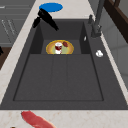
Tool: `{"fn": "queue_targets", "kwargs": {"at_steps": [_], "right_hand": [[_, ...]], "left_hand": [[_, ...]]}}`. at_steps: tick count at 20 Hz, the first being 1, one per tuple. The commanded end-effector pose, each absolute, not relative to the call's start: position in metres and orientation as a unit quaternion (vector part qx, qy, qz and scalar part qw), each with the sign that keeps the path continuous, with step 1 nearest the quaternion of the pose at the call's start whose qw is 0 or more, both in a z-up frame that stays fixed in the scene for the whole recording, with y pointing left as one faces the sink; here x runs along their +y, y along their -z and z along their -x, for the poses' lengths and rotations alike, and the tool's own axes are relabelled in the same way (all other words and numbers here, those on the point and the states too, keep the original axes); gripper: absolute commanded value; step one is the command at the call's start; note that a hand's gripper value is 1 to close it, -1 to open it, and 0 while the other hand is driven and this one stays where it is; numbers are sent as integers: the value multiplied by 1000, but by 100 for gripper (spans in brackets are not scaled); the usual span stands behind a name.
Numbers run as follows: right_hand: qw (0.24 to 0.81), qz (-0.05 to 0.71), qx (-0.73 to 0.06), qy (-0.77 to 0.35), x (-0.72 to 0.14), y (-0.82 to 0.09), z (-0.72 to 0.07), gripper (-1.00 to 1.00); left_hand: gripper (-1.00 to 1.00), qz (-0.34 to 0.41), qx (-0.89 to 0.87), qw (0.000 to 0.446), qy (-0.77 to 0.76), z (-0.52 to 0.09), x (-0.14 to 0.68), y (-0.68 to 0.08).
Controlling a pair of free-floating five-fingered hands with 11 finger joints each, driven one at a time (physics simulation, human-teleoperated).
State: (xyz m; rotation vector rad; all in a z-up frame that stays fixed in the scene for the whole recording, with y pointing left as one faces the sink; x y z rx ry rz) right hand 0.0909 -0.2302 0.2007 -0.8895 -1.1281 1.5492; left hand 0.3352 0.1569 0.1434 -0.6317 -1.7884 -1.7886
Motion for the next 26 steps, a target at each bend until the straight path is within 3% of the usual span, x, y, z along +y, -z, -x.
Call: {"fn": "queue_targets", "kwargs": {"at_steps": [1,26], "right_hand": [[492,367,-465,-638,-230,-201,-91,0],[492,367,-465,-638,-230,-201,-91,0]], "left_hand": [[-100,212,-675,265,655,-343,157,-119],[-100,235,-664,264,659,-381,163,-22]]}}
